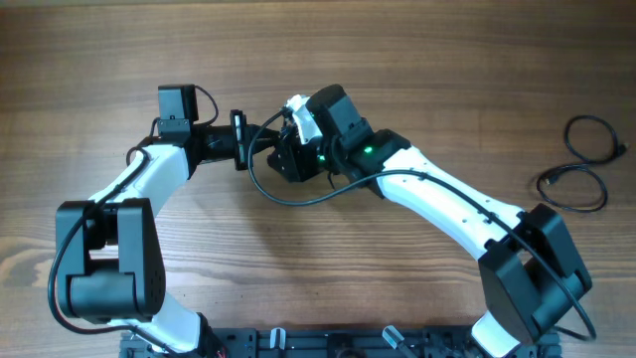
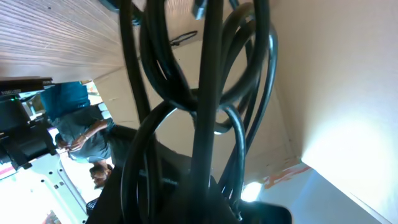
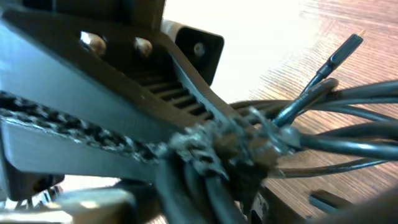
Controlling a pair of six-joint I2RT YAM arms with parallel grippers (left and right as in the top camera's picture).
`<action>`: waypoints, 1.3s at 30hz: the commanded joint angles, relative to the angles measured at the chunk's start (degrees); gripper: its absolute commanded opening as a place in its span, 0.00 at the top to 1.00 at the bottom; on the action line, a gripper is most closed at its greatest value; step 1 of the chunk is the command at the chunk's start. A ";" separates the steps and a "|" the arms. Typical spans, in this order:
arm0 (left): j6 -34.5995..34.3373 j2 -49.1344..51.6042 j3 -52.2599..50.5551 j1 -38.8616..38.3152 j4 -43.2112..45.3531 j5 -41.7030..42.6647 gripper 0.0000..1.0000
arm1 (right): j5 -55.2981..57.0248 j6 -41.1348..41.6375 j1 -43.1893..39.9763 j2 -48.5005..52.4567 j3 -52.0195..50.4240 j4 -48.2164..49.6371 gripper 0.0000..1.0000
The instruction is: Untangle cables
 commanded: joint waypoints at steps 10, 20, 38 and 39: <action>-4.31 -0.44 0.13 -0.48 -0.24 3.63 0.96 | 3.32 -7.39 0.42 -5.75 0.22 -2.12 0.49; -5.09 -0.44 0.13 -0.52 -0.22 7.91 0.96 | 8.81 0.22 0.42 -4.55 0.22 3.21 0.66; -5.05 -0.44 0.13 -0.35 -0.17 -3.34 0.96 | 3.34 1.68 -2.21 -7.82 0.22 -15.72 0.96; -5.05 -0.44 0.13 -0.33 -0.17 -3.80 0.96 | 2.69 0.17 -2.19 -7.82 0.22 -17.75 0.96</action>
